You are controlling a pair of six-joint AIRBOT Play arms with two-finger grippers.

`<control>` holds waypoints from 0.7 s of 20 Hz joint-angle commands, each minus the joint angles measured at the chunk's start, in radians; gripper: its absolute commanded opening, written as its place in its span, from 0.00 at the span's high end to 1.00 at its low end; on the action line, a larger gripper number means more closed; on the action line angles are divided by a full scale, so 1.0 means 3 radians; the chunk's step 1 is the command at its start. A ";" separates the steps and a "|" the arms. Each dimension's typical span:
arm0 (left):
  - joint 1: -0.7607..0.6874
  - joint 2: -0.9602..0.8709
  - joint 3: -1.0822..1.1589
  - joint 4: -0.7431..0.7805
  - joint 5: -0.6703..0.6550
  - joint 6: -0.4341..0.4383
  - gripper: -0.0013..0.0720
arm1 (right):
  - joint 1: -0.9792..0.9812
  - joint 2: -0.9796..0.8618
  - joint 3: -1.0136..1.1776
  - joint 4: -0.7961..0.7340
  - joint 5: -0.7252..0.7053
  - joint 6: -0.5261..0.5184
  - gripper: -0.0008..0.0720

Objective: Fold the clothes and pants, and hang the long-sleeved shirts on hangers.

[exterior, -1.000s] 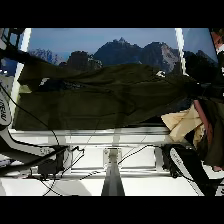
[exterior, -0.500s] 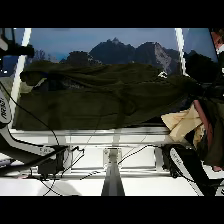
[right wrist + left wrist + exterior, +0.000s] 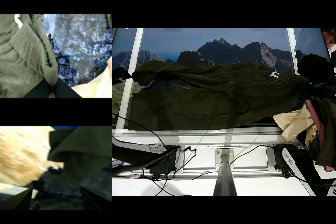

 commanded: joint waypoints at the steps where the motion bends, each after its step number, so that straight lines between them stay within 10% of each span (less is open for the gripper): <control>1: 0.0134 -0.0158 -0.0053 -0.0367 -0.0093 0.0191 0.02 | -0.0001 0.0003 -0.0001 0.0000 -0.0024 -0.0005 0.94; 5: -0.0006 -0.0420 -0.0053 -0.0524 -0.0031 0.0397 0.04 | -0.0001 0.0003 -0.0001 -0.0001 -0.0018 -0.0005 0.94; 8: -0.0137 -0.0515 -0.0052 -0.0521 0.0174 0.0422 0.31 | -0.0001 0.0003 0.0000 0.0000 -0.0014 -0.0005 0.94; 11: -0.0201 -0.0492 0.0008 -0.0524 0.0381 0.0411 0.95 | -0.0001 0.0003 0.0000 0.0000 -0.0015 -0.0005 0.94; 14: -0.0205 -0.0459 0.0399 -0.0523 0.0385 0.0407 0.96 | -0.0001 0.0003 0.0000 -0.0025 -0.0023 -0.0005 0.94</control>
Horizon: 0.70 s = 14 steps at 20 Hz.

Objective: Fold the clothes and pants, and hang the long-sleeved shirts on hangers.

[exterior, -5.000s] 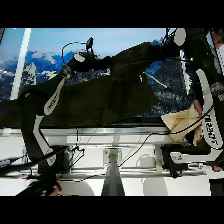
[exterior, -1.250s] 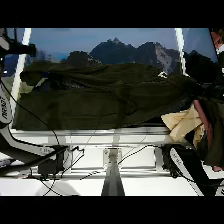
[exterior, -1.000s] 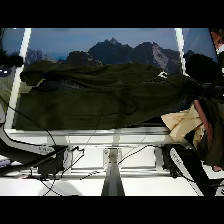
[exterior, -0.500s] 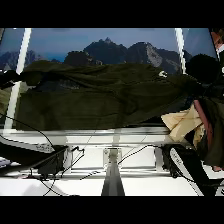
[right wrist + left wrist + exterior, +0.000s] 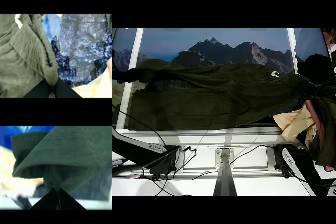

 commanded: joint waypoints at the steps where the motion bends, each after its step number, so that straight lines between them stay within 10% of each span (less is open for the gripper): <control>1: -0.0034 0.0024 0.0460 -0.0017 0.0122 0.0014 0.96 | -0.0001 0.0003 0.0000 -0.0028 -0.0015 0.0001 0.94; 10: -0.0488 0.0528 0.1381 0.1603 0.1161 -0.0212 0.96 | -0.0003 0.0003 0.0000 -0.0381 0.0000 0.0003 0.94; 14: -0.0399 0.0538 0.1254 0.1910 0.0715 -0.0212 0.96 | -0.0001 0.0003 0.0000 -0.0440 0.0000 0.0006 0.94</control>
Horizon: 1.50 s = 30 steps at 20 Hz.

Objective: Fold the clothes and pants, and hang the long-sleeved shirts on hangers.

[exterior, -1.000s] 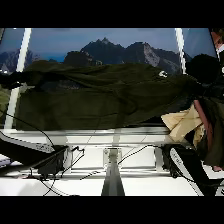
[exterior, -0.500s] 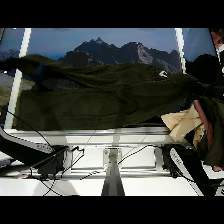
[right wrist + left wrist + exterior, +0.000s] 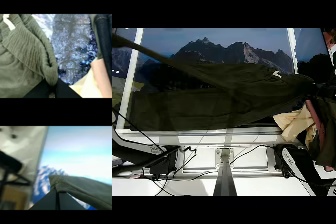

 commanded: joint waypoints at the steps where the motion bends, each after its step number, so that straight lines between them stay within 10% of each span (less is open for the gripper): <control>1: 0.0062 0.0023 -0.0136 0.0394 -0.0374 -0.0010 0.96 | -0.0001 0.0003 -0.0001 -0.0070 0.0000 0.0005 0.94; 12: 0.0282 -0.0615 -0.0764 0.0650 -0.1509 -0.0013 0.95 | -0.0001 0.0003 0.0000 -0.0075 0.0013 0.0005 0.94; 13: 0.0273 -0.0617 -0.0764 0.0649 -0.1509 -0.0011 0.88 | -0.0001 0.0003 -0.0001 -0.0070 0.0013 0.0005 0.94; 15: 0.0276 -0.0573 -0.0759 0.0684 -0.1500 -0.0197 0.12 | -0.0001 0.0003 0.0000 -0.0058 0.0005 0.0005 0.94; 22: 0.0618 0.0057 -0.0762 0.0553 -0.1881 -0.1066 0.12 | -0.0001 0.0003 0.0000 -0.0052 -0.0001 0.0005 0.94; 27: 0.1214 0.0619 -0.1212 -0.0175 -0.2570 -0.0946 0.25 | -0.0001 0.0003 0.0000 -0.0052 -0.0003 0.0004 0.94; 30: 0.1601 0.1165 -0.2176 -0.0678 -0.2188 -0.0969 0.30 | -0.0001 0.0003 0.0000 -0.0052 -0.0027 0.0003 0.94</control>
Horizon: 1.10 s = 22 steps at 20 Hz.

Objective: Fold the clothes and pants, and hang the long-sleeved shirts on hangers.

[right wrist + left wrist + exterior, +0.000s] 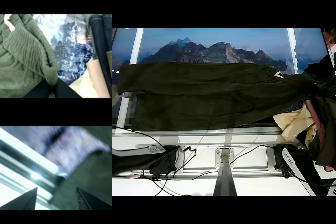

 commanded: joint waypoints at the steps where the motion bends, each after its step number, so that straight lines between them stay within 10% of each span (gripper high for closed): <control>1: 0.0463 0.0622 -0.1058 -0.0718 0.0309 0.0027 0.30 | -0.0001 0.0003 0.0000 0.0001 -0.0034 -0.0004 0.94; 5: 0.0781 0.1007 -0.2190 -0.0894 0.0497 0.0354 0.26 | -0.0001 0.0003 0.0000 0.0014 -0.0107 -0.0003 0.94; 7: 0.0882 0.1020 -0.2481 -0.0899 0.0498 0.0379 0.08 | -0.0001 0.0003 0.0000 0.0013 -0.0117 -0.0003 0.94; 22: 0.0907 0.1005 -0.3118 -0.0908 0.1601 0.0476 0.16 | -0.0001 0.0003 0.0000 0.0014 -0.0123 -0.0003 0.94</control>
